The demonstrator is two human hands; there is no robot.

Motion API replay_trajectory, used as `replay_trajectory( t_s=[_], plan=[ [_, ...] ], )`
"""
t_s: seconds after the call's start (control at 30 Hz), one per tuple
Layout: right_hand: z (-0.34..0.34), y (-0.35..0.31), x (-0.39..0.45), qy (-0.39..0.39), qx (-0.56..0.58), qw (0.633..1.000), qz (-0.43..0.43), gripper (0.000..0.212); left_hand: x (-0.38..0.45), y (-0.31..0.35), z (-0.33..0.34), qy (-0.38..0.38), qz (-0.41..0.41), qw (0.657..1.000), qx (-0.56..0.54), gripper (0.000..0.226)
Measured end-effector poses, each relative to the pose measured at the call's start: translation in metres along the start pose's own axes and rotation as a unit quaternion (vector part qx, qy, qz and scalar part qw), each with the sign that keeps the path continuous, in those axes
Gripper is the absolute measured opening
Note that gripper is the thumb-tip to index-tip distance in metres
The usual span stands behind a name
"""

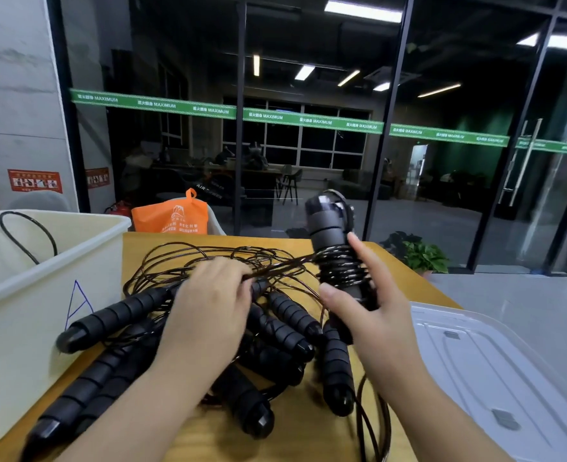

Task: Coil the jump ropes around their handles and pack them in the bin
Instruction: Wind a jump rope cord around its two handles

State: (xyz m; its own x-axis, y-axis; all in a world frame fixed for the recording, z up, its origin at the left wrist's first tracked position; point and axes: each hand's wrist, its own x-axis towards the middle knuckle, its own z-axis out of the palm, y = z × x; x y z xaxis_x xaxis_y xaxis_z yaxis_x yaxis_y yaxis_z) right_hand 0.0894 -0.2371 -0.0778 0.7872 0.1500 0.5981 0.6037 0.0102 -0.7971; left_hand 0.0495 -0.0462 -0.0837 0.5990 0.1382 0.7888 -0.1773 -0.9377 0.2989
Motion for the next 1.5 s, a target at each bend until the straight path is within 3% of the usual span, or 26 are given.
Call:
replay_trajectory(
  t_s=[0.1,0.23,0.47,0.63,0.73,0.8,0.87,1.0,1.3,1.4,1.5],
  plan=[
    [-0.004,0.002,0.004,0.023,0.026,0.999,0.018,0.062,0.012,-0.013,-0.006,0.002,-0.053,0.998,0.035,0.022],
    [-0.004,0.012,0.007,0.035,0.048,0.997,0.054,0.059,0.036,-0.008,-0.008,-0.066,-0.094,0.992,-0.057,0.014],
    [-0.007,0.022,0.015,0.075,0.089,0.990,0.082,0.059,0.081,0.003,-0.023,-0.070,0.061,0.993,-0.076,0.013],
    [-0.009,0.016,0.011,0.057,0.047,0.996,0.054,0.060,0.066,-0.013,-0.013,-0.154,0.021,0.984,-0.084,0.029],
    [-0.008,0.015,0.009,0.039,0.027,0.998,0.052,0.060,0.046,-0.026,0.001,-0.217,-0.008,0.976,-0.026,0.046],
    [-0.007,0.015,0.008,0.020,0.015,0.998,0.052,0.061,0.039,-0.026,0.006,-0.202,-0.031,0.979,0.015,0.051],
    [-0.005,0.016,0.007,-0.005,-0.006,0.999,0.051,0.063,0.035,-0.017,0.009,-0.131,-0.036,0.991,0.015,0.047],
    [-0.005,0.017,0.005,-0.023,-0.037,0.998,0.051,0.065,0.024,0.014,0.008,-0.029,0.027,0.995,-0.086,0.045],
    [0.006,0.021,-0.003,-0.069,-0.155,0.985,0.026,0.070,0.002,0.036,0.012,-0.028,0.113,0.992,-0.047,0.034],
    [0.006,0.020,-0.003,-0.077,-0.153,0.985,0.027,0.068,0.003,0.027,0.012,-0.003,0.091,0.993,-0.076,0.027],
    [0.005,0.021,-0.001,-0.071,-0.134,0.987,0.042,0.068,0.004,0.016,0.012,-0.019,0.072,0.992,-0.101,0.038]
  ],
)
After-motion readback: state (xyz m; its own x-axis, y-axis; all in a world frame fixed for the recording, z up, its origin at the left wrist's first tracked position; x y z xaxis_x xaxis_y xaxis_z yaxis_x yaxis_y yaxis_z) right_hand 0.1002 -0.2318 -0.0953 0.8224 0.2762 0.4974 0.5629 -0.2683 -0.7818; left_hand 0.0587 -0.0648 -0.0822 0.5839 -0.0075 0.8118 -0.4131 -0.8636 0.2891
